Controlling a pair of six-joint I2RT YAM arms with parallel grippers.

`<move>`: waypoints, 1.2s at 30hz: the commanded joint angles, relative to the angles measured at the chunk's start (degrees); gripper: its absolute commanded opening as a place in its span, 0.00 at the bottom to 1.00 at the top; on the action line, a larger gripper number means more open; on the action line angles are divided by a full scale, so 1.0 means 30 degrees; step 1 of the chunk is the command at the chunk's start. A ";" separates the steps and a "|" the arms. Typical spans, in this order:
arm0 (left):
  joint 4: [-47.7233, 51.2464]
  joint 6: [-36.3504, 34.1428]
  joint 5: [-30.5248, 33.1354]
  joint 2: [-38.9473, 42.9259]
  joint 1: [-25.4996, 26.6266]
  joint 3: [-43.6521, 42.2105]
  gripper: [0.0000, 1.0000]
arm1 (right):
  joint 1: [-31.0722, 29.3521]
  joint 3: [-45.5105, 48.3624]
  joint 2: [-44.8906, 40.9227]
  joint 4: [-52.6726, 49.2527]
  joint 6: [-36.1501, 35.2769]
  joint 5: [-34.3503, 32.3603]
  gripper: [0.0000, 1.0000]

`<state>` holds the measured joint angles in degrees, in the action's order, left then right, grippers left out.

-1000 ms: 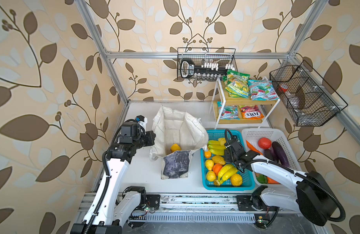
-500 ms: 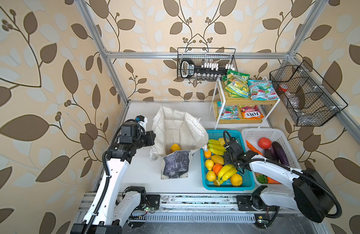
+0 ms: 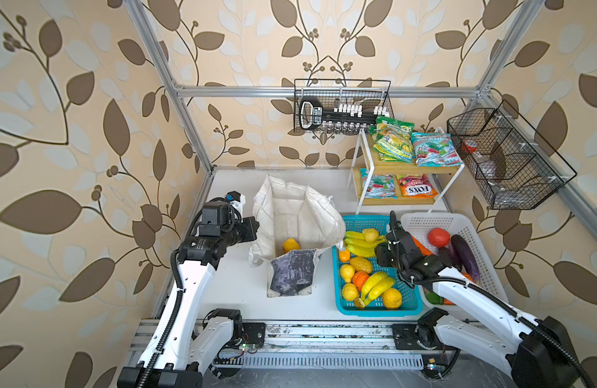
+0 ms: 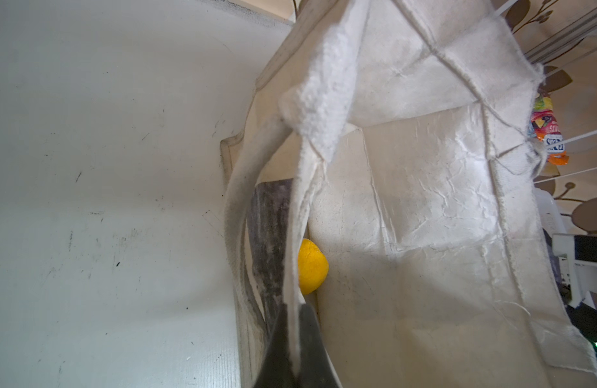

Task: Place the food into the grocery bag and tie it
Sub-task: 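Lower the right gripper onto the green avocado and grasp it, then lift the green avocado with the right gripper and carry it over the tote bag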

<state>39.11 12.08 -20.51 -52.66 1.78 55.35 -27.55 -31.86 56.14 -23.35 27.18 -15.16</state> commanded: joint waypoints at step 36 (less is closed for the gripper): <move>-0.0557 -0.0828 -0.2928 0.0473 0.0034 -0.0258 0.00 | -0.8101 -1.6236 1.0485 -0.0583 -0.3126 0.2093 0.49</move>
<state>38.17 10.94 -25.85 -52.45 1.80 55.33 -50.61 -77.08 84.40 -24.69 20.71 -7.86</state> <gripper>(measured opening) 0.045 0.536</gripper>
